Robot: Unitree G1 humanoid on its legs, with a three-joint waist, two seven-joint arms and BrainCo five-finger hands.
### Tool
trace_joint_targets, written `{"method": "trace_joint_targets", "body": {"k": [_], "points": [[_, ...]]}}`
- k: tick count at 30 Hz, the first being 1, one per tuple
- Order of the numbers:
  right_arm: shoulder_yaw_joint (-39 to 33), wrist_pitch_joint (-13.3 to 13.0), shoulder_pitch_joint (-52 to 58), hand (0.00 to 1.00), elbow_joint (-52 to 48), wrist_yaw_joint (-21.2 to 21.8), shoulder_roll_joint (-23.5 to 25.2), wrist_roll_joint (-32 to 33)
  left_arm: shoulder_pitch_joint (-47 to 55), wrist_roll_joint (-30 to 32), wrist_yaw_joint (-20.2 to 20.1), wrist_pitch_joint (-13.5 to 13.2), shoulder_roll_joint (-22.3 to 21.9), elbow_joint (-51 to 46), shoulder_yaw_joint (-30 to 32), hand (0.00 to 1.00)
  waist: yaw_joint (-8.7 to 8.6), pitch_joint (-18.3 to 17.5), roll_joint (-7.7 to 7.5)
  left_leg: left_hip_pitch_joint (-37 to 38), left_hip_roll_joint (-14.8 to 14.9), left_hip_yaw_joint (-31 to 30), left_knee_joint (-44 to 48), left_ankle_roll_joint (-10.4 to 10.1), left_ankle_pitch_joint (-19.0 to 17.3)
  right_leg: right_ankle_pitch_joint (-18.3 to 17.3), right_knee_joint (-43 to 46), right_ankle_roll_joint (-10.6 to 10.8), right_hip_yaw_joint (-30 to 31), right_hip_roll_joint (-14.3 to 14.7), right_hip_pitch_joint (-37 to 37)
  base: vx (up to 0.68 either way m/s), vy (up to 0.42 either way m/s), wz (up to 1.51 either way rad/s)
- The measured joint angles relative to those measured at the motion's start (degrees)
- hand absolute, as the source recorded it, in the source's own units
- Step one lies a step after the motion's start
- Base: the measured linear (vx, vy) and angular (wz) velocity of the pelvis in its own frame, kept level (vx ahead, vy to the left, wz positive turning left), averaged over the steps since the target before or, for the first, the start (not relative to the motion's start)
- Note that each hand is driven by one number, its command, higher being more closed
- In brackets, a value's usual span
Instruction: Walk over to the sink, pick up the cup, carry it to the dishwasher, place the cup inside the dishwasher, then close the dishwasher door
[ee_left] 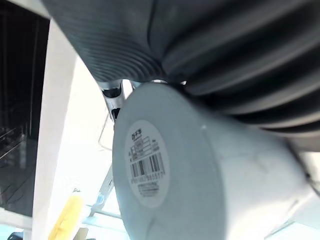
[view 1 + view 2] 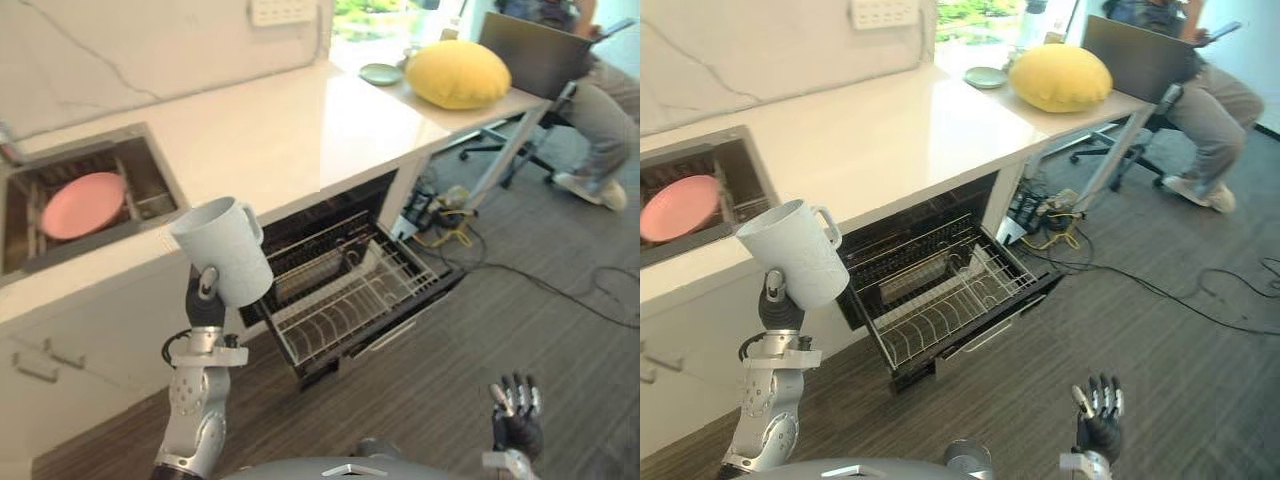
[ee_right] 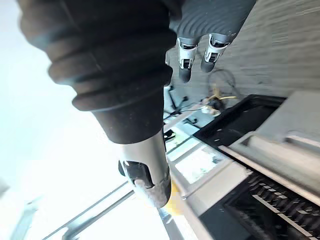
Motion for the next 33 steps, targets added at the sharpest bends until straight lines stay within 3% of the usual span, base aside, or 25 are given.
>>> {"method": "trace_joint_targets", "body": {"k": [1,2,3,4,5,7,9,12,16,20,24,27,28,33], "points": [[1.2,0.0,0.0,0.0,-3.7,-0.8,0.5,0.4,-0.2,0.4,0.1,0.1,0.3,-0.1,0.0,1.0,0.24,0.6,-1.66,-2.9,-0.5,-0.2,6.4,0.4,0.5,1.3,-3.6,0.1,0.4,-1.1,2.9,0.16,0.023,-0.28],[1.7,-0.1,0.0,0.0,-4.9,-1.0,0.9,0.6,-0.3,1.0,0.1,0.1,0.3,0.0,0.0,1.0,0.72,1.1,-3.07,-3.7,-1.3,-0.9,6.3,0.7,-0.9,1.9,-5.0,0.6,0.7,-2.2,3.9,0.11,0.051,-0.18],[2.0,0.1,-0.3,0.0,-6.8,-1.3,0.8,0.6,-0.2,1.6,0.0,0.1,0.0,-0.4,-0.2,1.0,0.99,0.3,-2.51,-3.3,-2.9,-3.0,-6.6,0.9,2.4,3.2,-6.4,1.7,1.0,-2.6,4.4,0.08,0.051,-0.25],[2.5,1.2,-0.8,0.0,-7.4,-1.2,0.2,0.6,0.4,2.2,-0.1,0.0,-0.5,-1.0,0.1,1.0,1.39,0.8,-1.92,-1.8,-2.8,-2.4,-11.0,1.0,9.2,3.7,-6.9,1.9,1.7,-2.3,5.0,0.09,0.053,-0.31],[4.0,2.4,-1.2,0.0,-8.3,-1.2,0.1,0.4,1.4,2.2,-0.1,-0.1,-0.8,-1.5,0.3,1.0,1.98,0.5,-1.81,-0.8,-2.9,-2.3,-12.1,1.1,9.5,4.5,-7.5,2.2,1.6,-2.2,5.8,0.14,0.091,-0.23],[7.2,4.8,-1.6,0.0,-11.2,-0.4,0.8,-0.2,1.4,2.2,-0.2,-0.3,-0.7,-2.6,0.6,1.0,2.45,0.0,-1.77,-1.0,-2.9,-2.5,-11.1,1.6,8.7,5.9,-8.7,2.1,1.4,-2.3,6.5,0.11,0.092,0.02],[9.7,7.3,-4.1,0.0,-14.3,1.0,1.3,-1.0,1.5,2.2,0.2,-0.9,-0.8,-4.0,1.2,1.0,3.98,1.2,-2.5,-5.7,-0.9,-2.6,0.6,1.0,3.6,6.0,-9.4,2.2,1.7,-1.7,6.9,0.02,0.043,-0.08],[12.8,9.1,-6.5,0.0,-19.0,0.9,-0.2,-5.1,2.6,2.4,0.8,-1.1,-1.3,-4.5,1.4,1.0,5.75,1.4,-2.37,-8.7,0.8,-2.7,9.5,0.5,1.4,6.2,-11.5,2.3,3.5,-1.1,8.4,0.0,0.006,-0.32],[13.2,9.3,-10.0,0.0,-24.5,0.8,-1.7,-4.8,2.4,5.9,2.7,-2.3,-1.5,-4.8,2.0,1.0,5.0,1.4,-2.24,-7.4,-0.1,-3.0,1.6,1.3,2.3,6.4,-13.5,2.8,4.2,-1.0,6.9,-0.04,-0.007,-0.05],[13.4,10.5,-10.2,0.0,-27.8,0.6,-3.3,-4.8,2.2,8.2,4.3,-2.3,-2.9,-5.2,2.0,1.0,5.02,1.6,-1.71,-6.8,-0.6,-3.5,-1.1,0.6,4.6,6.7,-14.7,3.2,4.4,-0.7,6.4,-0.13,-0.089,-0.04],[15.1,11.3,-10.6,0.0,-31.8,-1.0,-3.5,-4.0,0.0,12.5,5.5,-3.1,-3.2,-8.4,-0.3,1.0,4.85,1.4,-1.55,-6.0,-0.7,-4.3,-4.0,0.0,6.1,6.9,-15.5,2.3,5.8,-0.2,5.3,-0.13,-0.047,-0.14],[18.1,11.5,-10.5,0.0,-36.0,-1.1,-3.0,-3.7,-4.5,15.3,8.8,-2.9,-3.2,-9.1,-1.2,1.0,4.22,1.2,-1.21,-6.2,-1.1,-3.1,-4.9,0.3,6.7,8.3,-16.6,2.3,6.5,-0.4,4.6,-0.07,0.006,-0.18],[24.1,15.2,-11.3,0.0,-39.9,1.0,-2.5,-3.8,-8.6,19.0,13.9,-1.6,-3.4,-8.6,-1.1,1.0,3.57,-1.4,-3.74,-5.3,-4.6,-4.1,-9.9,2.4,10.4,11.9,-16.7,3.5,8.0,-2.4,2.4,-0.02,0.01,-0.1],[24.1,15.2,-11.3,0.0,-39.9,1.0,-2.5,-3.8,-8.6,19.0,14.0,-1.5,-3.4,-8.4,-1.1,1.0,3.57,-1.4,-3.73,-5.3,-4.6,-4.2,-9.8,2.4,10.4,12.0,-16.6,3.5,7.9,-2.4,2.4,0.0,0.0,0.0]]}}
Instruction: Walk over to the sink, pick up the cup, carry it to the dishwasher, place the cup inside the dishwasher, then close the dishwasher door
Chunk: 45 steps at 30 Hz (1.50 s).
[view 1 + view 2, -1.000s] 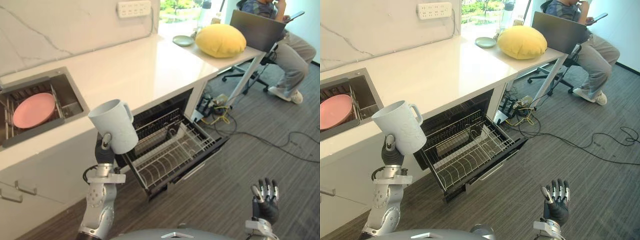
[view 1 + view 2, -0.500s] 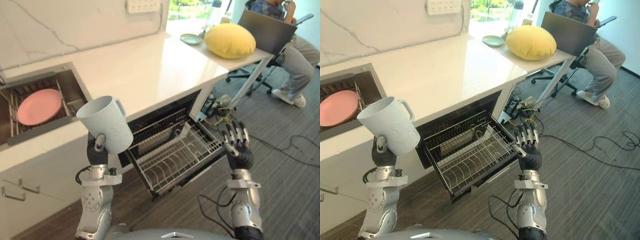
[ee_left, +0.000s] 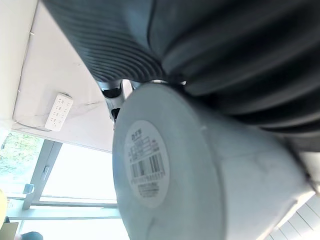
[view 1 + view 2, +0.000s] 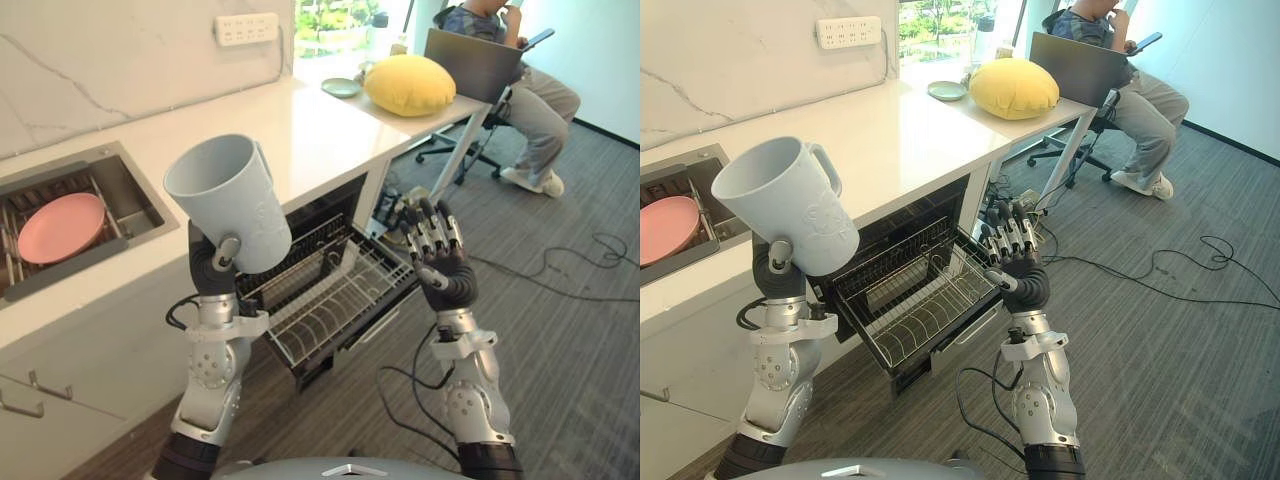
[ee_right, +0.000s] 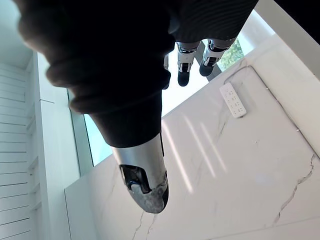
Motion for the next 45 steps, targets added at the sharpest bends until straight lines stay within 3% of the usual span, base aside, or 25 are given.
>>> {"method": "trace_joint_targets", "body": {"k": [5,8,11,13,15,18,26,31,39,45], "points": [[3.5,0.0,0.1,0.0,-0.6,0.0,-0.3,0.2,0.0,4.0,4.7,2.7,-0.1,3.0,-0.3,1.0,0.07,0.0,-0.06,0.3,-0.2,-2.0,0.1,0.3,0.2,0.0,1.1,-0.1,-0.1,0.0,0.8,-0.01,0.0,0.1],[8.0,0.3,-0.6,0.0,-4.4,0.0,-1.1,2.6,0.0,9.1,11.1,6.4,-0.1,5.6,-1.4,1.0,1.4,0.1,-0.08,1.4,-0.3,-2.9,-0.8,0.4,0.3,0.0,2.3,-0.1,-0.1,0.0,1.6,-0.08,0.014,0.15],[12.9,1.5,-6.2,0.0,-6.6,-0.3,-1.4,5.4,0.0,17.0,20.0,11.0,0.0,9.7,-2.4,1.0,2.22,0.2,-0.45,3.5,-0.7,-3.6,-4.0,0.2,1.3,-0.9,3.9,-0.8,0.2,-0.3,2.2,-0.1,0.015,0.12],[15.8,2.9,-10.1,0.0,-6.7,-1.6,-0.9,7.5,0.0,20.1,25.4,14.0,0.0,11.5,-2.5,1.0,3.05,-0.1,-1.12,4.8,-1.3,-3.6,-6.9,0.0,2.8,-3.2,4.6,-0.4,0.7,-0.8,2.0,-0.04,-0.026,0.06],[16.0,4.0,-10.8,0.0,-6.7,-2.4,-0.6,9.5,0.2,22.0,28.5,14.4,0.0,11.8,-2.4,1.0,3.45,-0.3,-1.53,6.2,-1.3,-3.5,-10.0,-0.5,4.4,-3.9,5.0,-0.3,0.6,-0.6,1.7,-0.01,-0.038,0.02],[16.1,5.8,-10.7,0.0,-6.6,-3.1,-0.6,12.8,0.1,26.9,32.6,15.0,-0.1,13.1,-2.4,1.0,3.0,-0.3,-0.58,7.1,-1.1,-3.3,-12.7,-0.6,6.8,-3.4,4.9,0.1,0.9,-0.1,0.8,0.04,-0.022,-0.06],[18.2,9.0,-10.7,0.0,-6.6,-7.0,-0.7,14.2,-0.8,38.3,38.9,17.2,0.0,15.7,-2.1,1.0,2.41,-0.5,-0.49,7.3,-0.5,-2.3,-12.4,-0.5,7.0,-1.9,3.4,-0.6,1.8,0.7,1.2,0.03,0.001,-0.06],[20.2,9.0,-9.9,0.0,-6.6,-10.7,-0.7,7.7,-0.9,45.0,41.4,17.5,0.1,16.6,-0.6,1.0,2.28,-0.4,-0.39,7.1,-0.5,-1.8,-12.8,-0.6,6.2,-2.0,3.2,-0.8,3.0,0.8,1.2,-0.09,0.018,-0.07],[20.3,9.0,-8.3,0.0,-6.3,-14.7,-2.6,-2.2,-0.9,49.6,42.5,18.2,0.1,18.6,-0.7,1.0,1.53,-1.5,1.43,6.9,0.2,-2.0,-12.8,-1.2,7.9,-1.9,3.3,-0.7,2.8,1.6,0.3,-0.02,-0.01,0.0],[22.4,11.4,-8.2,0.0,-5.9,-16.7,-3.0,-3.4,-1.0,50.7,42.5,18.7,0.4,20.3,-1.4,1.0,1.41,-2.2,1.2,6.3,0.6,-2.6,-12.8,-1.5,8.5,-1.7,2.9,-1.0,2.4,2.0,0.2,-0.01,-0.013,0.04]]}}
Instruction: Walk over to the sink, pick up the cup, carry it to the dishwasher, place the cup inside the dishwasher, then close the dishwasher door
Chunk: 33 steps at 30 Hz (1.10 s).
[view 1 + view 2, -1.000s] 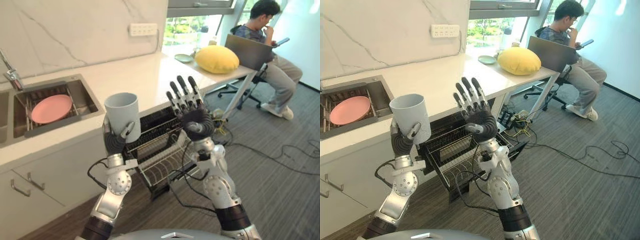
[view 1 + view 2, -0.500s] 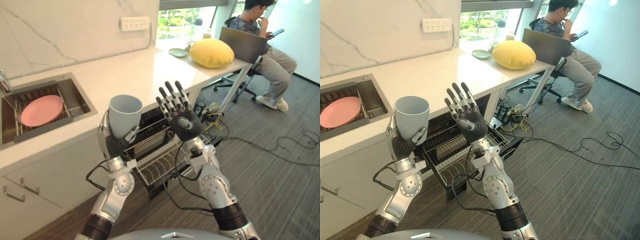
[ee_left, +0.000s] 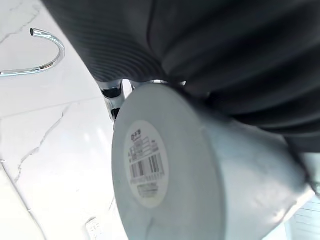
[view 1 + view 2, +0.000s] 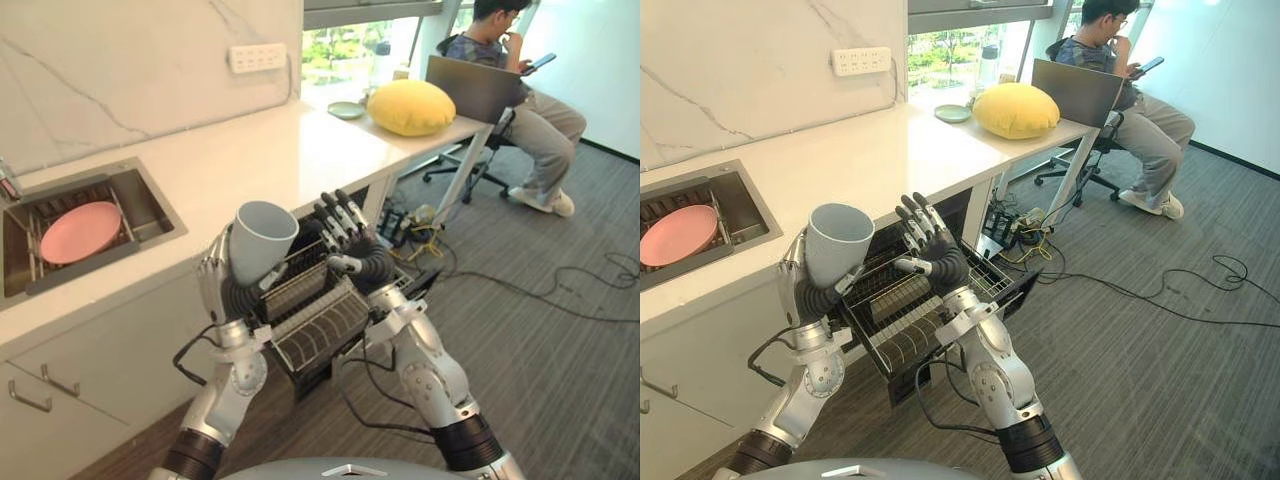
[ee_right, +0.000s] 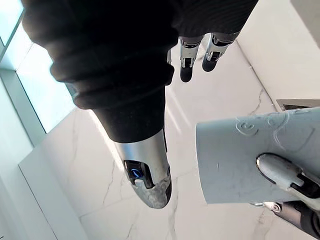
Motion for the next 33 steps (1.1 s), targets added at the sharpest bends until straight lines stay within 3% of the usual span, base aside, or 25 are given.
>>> {"method": "trace_joint_targets", "body": {"k": [10,25,26,33], "points": [[2.9,6.1,0.4,0.0,2.3,-1.2,-0.5,1.2,-0.1,1.6,-0.1,-0.2,0.8,1.2,-2.7,1.0,0.06,-2.1,-0.33,-1.2,0.2,-1.5,-0.1,-0.3,1.1,-0.3,0.2,-0.4,-1.1,0.1,-0.9,-0.06,-0.001,0.07],[4.9,8.6,0.4,0.0,2.3,-4.3,0.0,1.4,-0.1,4.6,-1.2,-1.0,2.3,2.8,-7.9,1.0,0.63,-3.6,-1.22,-2.1,0.1,-2.6,-0.1,-0.1,1.9,0.2,-0.4,-0.4,-1.3,0.3,-0.9,-0.01,0.003,0.04],[5.0,8.6,0.4,1.0,2.3,-4.7,0.0,1.4,-0.1,4.6,-1.3,-1.0,2.3,2.9,-8.0,1.0,0.62,-3.6,-1.22,-2.1,0.1,-2.7,-0.1,-0.1,1.9,0.2,-0.4,-0.5,-1.3,0.3,-0.8,0.0,0.0,0.0],[5.7,8.9,0.4,1.0,2.3,-7.6,-0.3,1.3,-0.2,4.5,-1.4,-1.0,3.0,4.1,-7.9,1.0,0.62,-3.7,-1.29,-2.1,0.1,-3.2,-0.1,0.0,2.2,0.2,-0.2,-0.5,-2.0,0.3,-0.7,-0.01,-0.001,0.03]]}}
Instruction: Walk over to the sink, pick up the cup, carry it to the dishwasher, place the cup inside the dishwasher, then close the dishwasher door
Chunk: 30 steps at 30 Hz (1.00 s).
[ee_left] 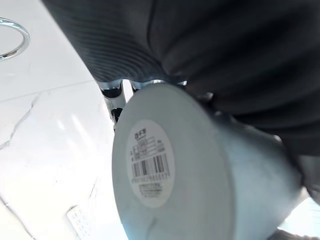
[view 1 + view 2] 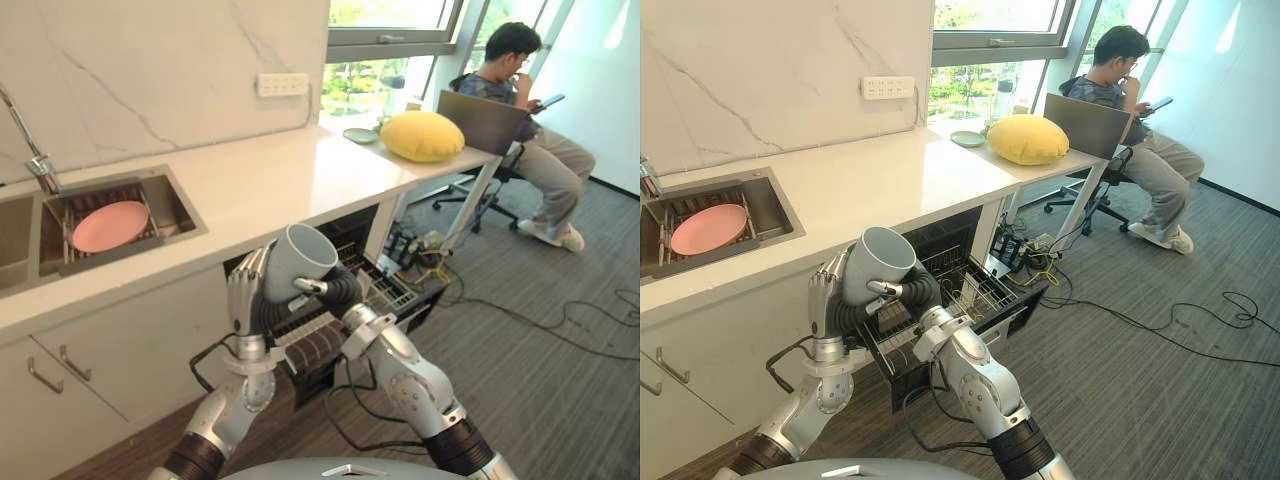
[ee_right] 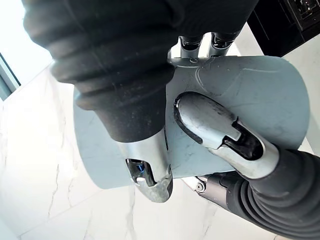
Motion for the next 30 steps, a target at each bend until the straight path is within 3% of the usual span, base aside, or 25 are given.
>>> {"method": "trace_joint_targets", "body": {"k": [11,12,20,30], "points": [[0.6,-0.1,-0.1,1.0,0.0,-1.1,0.0,-1.2,0.2,-1.3,0.0,0.1,1.2,0.0,-0.7,1.0,0.03,-0.7,-0.28,-0.4,0.1,-0.6,0.0,-0.5,0.2,0.2,0.0,-0.2,-0.4,0.0,0.0,-0.01,0.001,0.03],[0.6,-0.1,-0.1,1.0,0.0,-1.1,0.0,-1.2,0.3,-1.6,0.1,0.1,1.2,0.0,-0.8,0.0,0.03,-0.7,-0.34,-0.5,0.1,-0.6,0.0,-0.5,0.2,0.2,0.0,-0.2,-0.4,0.0,0.0,0.0,0.0,0.0],[0.6,-0.7,-0.1,1.0,0.0,-2.6,0.5,-5.3,2.0,-5.8,-1.4,-0.2,1.1,0.0,-2.1,0.0,0.03,-0.8,-0.39,-0.9,0.1,-0.6,0.0,-0.5,0.1,0.2,-0.3,-0.2,-0.6,0.1,-0.1,0.0,0.0,0.0],[-5.3,-5.6,0.0,1.0,2.0,-8.0,2.5,-5.9,3.0,-11.0,-1.7,-0.2,0.7,0.0,1.8,0.0,0.02,-0.6,-0.12,-0.8,0.1,-0.8,0.0,-0.5,0.2,0.2,-0.2,-0.2,-0.9,0.1,0.0,0.0,0.0,0.0]]}}
